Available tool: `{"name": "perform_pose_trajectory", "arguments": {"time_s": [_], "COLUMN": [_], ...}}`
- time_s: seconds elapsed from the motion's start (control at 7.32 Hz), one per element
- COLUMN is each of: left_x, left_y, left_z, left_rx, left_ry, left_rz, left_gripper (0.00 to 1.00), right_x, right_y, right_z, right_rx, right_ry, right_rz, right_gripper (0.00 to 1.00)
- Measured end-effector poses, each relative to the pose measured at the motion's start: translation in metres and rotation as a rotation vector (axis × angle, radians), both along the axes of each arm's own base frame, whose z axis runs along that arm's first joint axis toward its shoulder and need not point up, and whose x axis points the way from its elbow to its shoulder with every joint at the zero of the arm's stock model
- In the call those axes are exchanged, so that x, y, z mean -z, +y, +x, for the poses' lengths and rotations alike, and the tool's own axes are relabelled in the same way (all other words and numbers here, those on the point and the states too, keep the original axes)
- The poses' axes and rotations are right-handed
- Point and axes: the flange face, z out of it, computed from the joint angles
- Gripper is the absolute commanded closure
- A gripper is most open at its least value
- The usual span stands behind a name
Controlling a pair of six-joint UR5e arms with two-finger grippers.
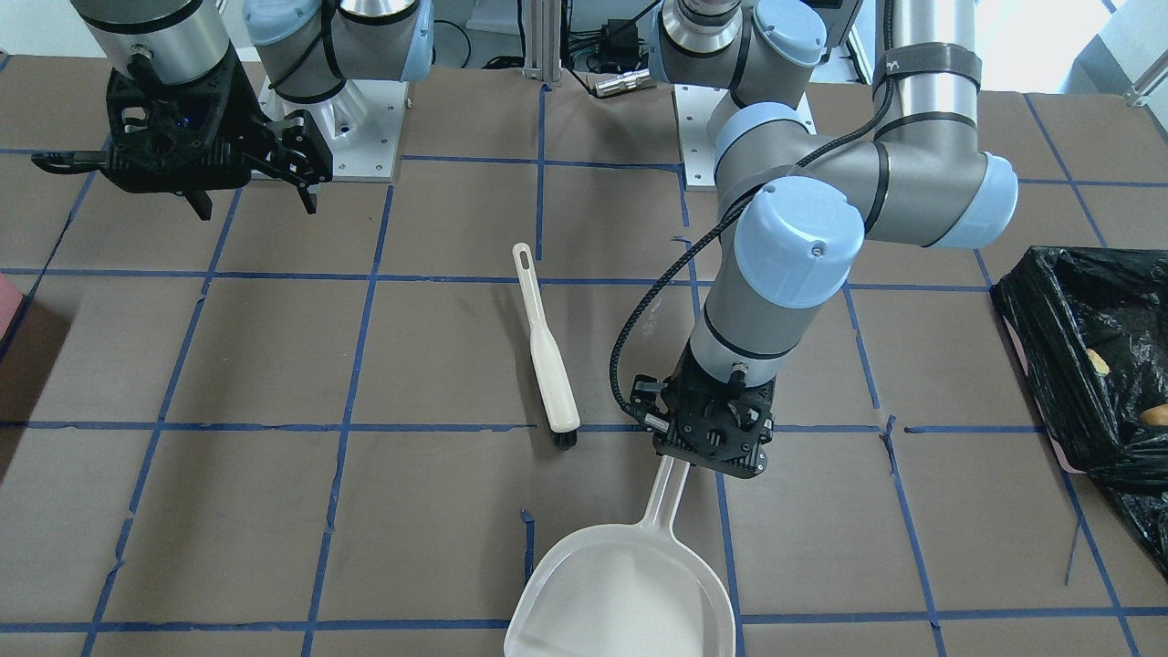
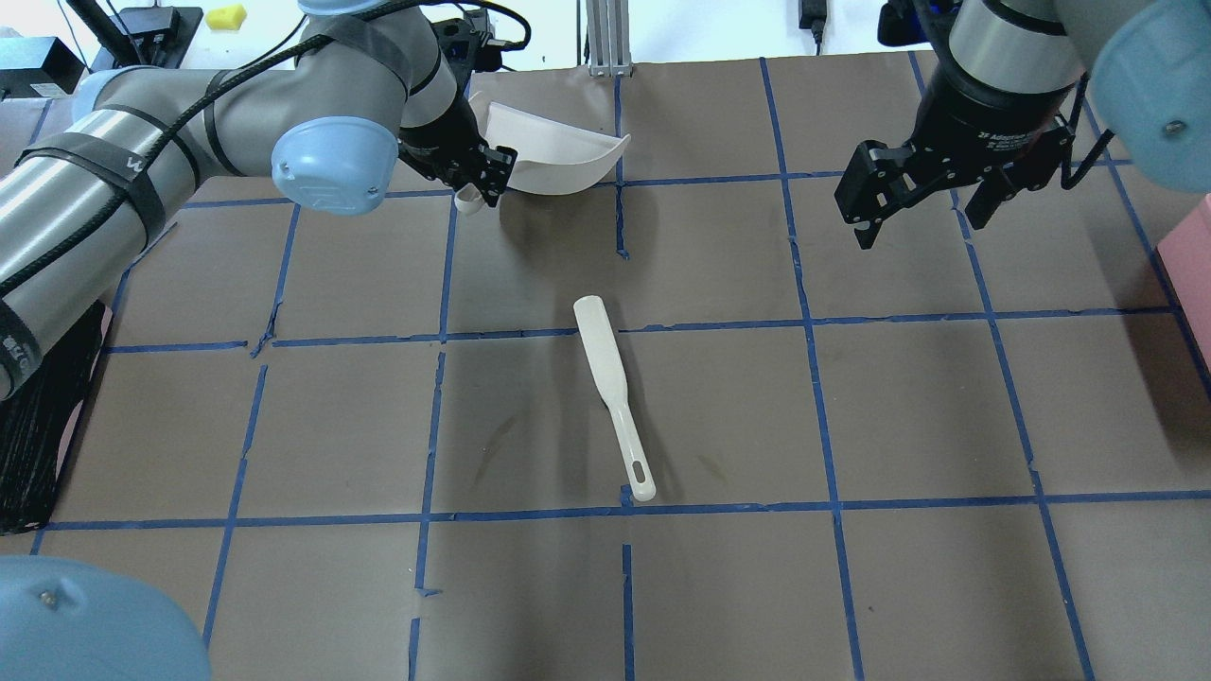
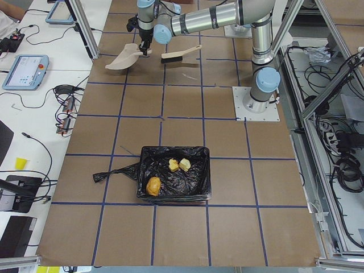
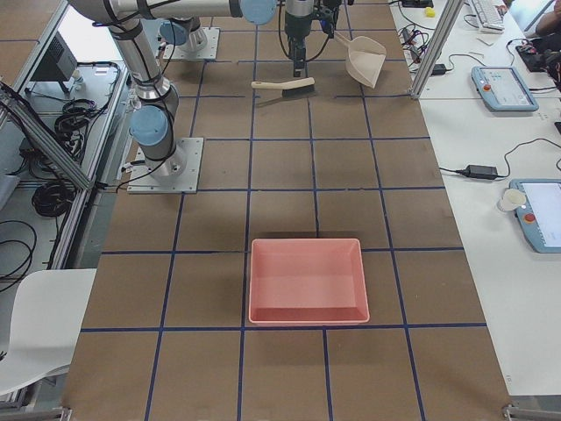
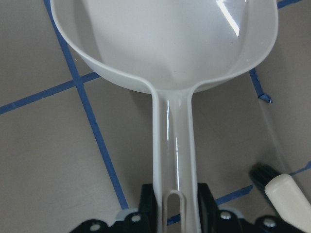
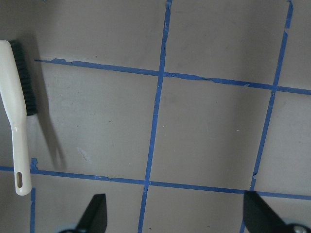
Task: Sweep and dump trash in nearest bin
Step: 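Bring the empty dustpan back with the left gripper and lower it onto the table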
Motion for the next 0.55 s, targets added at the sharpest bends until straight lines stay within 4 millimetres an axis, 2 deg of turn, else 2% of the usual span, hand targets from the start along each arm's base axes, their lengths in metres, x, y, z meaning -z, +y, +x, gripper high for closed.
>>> {"name": "perform_pose_trajectory", "arguments": {"time_s": [0.27, 0.55], "left_x": [0.007, 0.018], "left_y": [0.013, 0.029], "left_z": [-0.037, -0.065], "left_rx": [-0.076, -0.111], "left_ry": [0.004, -0.019], "left_rz": [0.002, 0.007], "left_gripper": [0.86, 0.86], "right_x": [-0.001, -0.002], "right_y": [0.001, 0.002], "right_z": [0.000, 0.000], "right_rx": [0.000, 0.000], "right_ry": [0.000, -0.001], "right_rz": [-0.002, -0.004], "right_gripper": [0.00, 0.00]}}
